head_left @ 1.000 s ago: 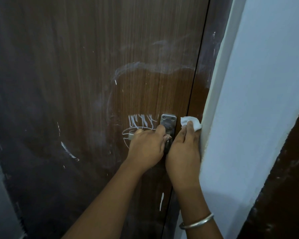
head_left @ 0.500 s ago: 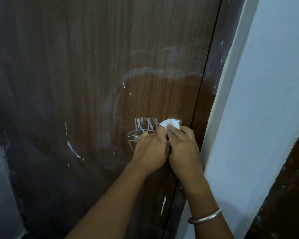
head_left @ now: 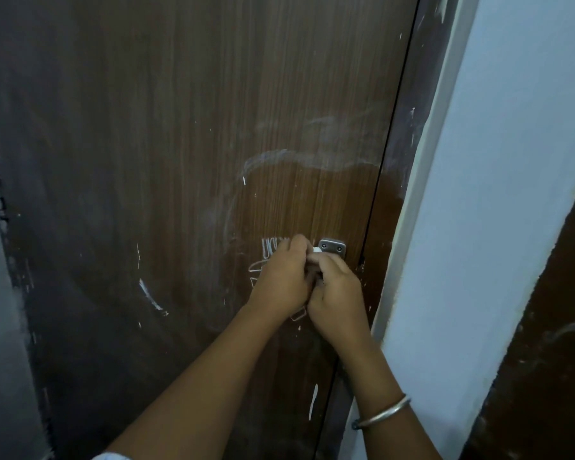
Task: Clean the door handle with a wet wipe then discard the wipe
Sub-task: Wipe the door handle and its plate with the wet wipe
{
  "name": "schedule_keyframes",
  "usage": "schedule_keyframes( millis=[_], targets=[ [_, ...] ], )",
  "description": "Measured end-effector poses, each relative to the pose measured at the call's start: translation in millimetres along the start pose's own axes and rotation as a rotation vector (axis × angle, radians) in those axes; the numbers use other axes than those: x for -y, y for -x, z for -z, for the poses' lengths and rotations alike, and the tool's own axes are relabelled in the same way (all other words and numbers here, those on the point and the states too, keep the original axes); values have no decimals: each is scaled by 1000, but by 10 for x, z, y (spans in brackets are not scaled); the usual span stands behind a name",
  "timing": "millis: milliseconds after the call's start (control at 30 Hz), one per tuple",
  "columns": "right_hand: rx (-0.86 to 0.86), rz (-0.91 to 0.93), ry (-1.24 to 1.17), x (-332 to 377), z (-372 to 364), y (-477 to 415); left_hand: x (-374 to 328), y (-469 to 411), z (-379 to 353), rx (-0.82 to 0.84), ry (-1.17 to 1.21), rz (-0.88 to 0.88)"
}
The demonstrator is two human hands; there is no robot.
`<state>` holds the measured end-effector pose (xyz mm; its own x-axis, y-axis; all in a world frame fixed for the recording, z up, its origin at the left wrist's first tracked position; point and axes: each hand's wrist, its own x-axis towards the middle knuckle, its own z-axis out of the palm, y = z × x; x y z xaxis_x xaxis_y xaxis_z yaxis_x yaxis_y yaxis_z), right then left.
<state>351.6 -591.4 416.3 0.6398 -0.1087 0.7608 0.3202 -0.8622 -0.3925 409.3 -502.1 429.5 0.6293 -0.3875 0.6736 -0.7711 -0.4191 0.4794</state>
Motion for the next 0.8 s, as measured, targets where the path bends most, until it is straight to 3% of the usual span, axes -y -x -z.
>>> schedule_keyframes(
  millis=[167,267,400,633,800],
  targets=[
    [-197,-54,-16,-67,-113,97,85,-95,70,-80,51,82],
    [-190,-38,119,-80,-261,211,122,-141,91,-206,158,144],
    [-179,3,275,-62,-380,308,102,-162,-20,-236,136,126],
    [-218,44,234,-173,-339,273,87,-203,-138,-263,27,83],
    [-210,50,275,-152,-353,259,66,-222,-124,-273,6,147]
  ],
)
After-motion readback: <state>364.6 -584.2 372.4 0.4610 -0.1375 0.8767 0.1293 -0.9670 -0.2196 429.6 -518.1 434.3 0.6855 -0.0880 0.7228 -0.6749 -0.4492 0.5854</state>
